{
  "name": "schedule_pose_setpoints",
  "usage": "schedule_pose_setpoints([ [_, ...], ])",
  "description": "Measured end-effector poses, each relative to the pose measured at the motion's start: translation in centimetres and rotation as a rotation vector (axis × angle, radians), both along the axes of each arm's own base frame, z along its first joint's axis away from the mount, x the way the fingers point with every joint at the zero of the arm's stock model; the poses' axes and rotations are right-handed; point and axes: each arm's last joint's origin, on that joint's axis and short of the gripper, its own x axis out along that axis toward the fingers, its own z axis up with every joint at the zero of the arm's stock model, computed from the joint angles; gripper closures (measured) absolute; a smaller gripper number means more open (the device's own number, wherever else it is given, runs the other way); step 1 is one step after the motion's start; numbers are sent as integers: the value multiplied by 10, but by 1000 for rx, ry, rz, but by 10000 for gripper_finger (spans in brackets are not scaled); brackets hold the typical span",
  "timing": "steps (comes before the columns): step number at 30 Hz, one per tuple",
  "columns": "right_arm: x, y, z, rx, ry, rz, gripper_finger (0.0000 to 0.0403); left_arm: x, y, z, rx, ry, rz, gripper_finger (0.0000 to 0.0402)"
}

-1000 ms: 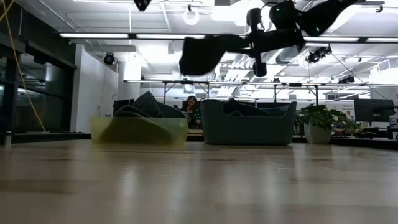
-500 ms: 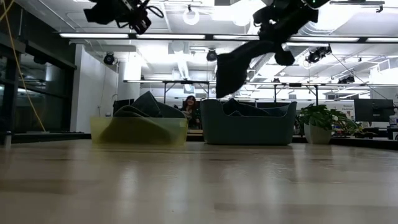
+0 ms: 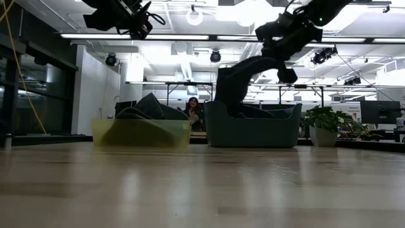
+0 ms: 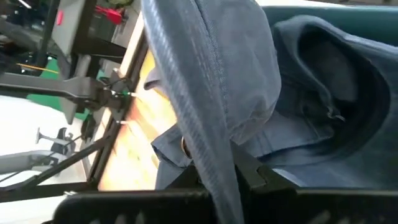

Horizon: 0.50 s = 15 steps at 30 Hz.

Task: Pick & Place hat
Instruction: Put the blue cap into the blue bin

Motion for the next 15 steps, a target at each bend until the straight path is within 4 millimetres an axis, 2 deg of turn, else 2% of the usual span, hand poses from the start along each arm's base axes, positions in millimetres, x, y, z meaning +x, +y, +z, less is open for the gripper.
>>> schedule_pose_setpoints([
  [10,4,4,-35,36,3,-53,402,18,-20,0,24,-24,-112,117],
  [15,9,-3,-55,87,43,-69,402,28,-32,1,30,-33,-177,117],
])
